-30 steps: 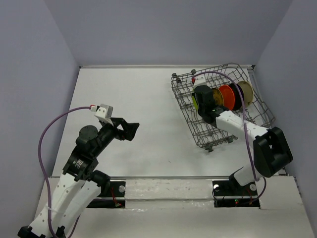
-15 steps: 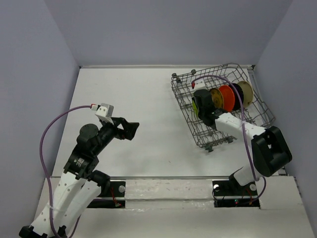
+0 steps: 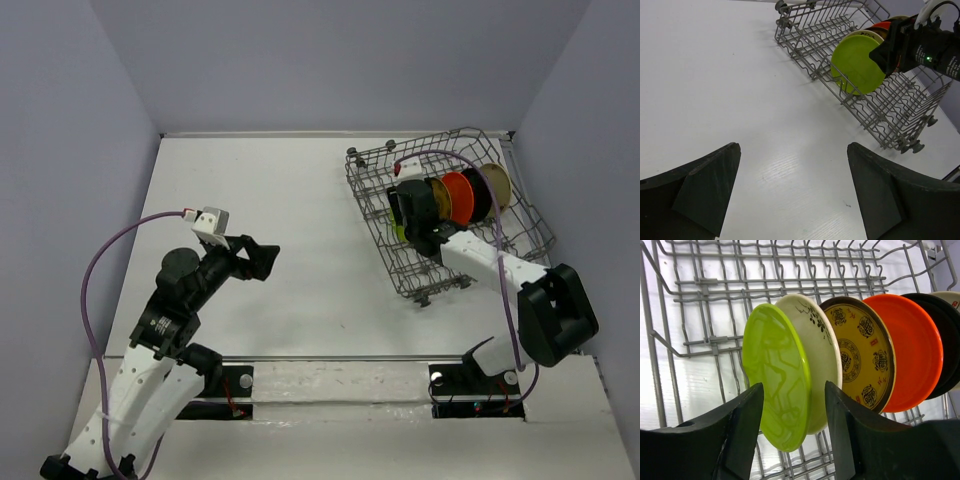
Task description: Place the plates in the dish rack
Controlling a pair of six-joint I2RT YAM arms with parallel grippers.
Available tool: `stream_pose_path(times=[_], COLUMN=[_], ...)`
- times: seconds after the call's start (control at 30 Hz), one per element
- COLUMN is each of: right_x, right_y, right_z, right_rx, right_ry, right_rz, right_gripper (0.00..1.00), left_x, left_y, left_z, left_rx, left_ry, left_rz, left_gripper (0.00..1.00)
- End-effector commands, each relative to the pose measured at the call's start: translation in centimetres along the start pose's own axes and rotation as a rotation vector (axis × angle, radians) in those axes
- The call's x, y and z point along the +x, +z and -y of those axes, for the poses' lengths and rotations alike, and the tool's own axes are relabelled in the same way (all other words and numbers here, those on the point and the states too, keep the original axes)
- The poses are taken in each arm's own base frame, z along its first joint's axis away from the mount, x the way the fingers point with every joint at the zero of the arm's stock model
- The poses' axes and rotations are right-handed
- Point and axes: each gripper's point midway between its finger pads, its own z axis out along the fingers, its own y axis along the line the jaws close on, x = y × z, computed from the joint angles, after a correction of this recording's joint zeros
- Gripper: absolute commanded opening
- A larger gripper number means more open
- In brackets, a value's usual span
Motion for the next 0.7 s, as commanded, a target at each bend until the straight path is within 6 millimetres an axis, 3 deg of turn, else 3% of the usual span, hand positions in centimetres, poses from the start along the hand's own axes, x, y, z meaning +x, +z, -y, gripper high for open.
stream_pose_path(times=[0.0, 0.2, 0.37, 0.4, 0.53, 0.67], right_x=[-5.2, -7.9, -10.7, -11.1, -13.1, -13.0], right_y=[-2.0, -4.9, -9.2, -10.1, -14.9, -18.6], right_z=[1.2, 1.1, 3.1, 3.4, 4.0, 5.4], right_rx=[-0.012, -0.12, -0.172, -0.19, -0.332, -0.389], right_ry=[0.151, 0.283, 0.439, 0.462, 0.553, 0.581], right_rz=[0.137, 0.224, 0.328, 0.347, 0.459, 0.506], right_gripper=[0.65, 0.8, 0.87, 0.99, 1.0, 1.0], left_x=[-0.7, -0.6, -1.0, -1.1, -1.8, -3.5], left_y=[0.3, 0.5, 0.4, 0.4, -0.1, -1.4], left_z=[-0.5, -1.0, -1.8, -1.8, -2.5, -2.9], left_rx=[-0.016, -0.032, -0.071, -0.074, -0.114, -0.155], left_ry=[0.016, 0.012, 0.012, 0.012, 0.015, 0.01], left_rz=[0.034, 0.027, 0.044, 0.048, 0.078, 0.161], left_gripper=[0.99, 0.99, 0.99, 0.99, 0.99, 0.99])
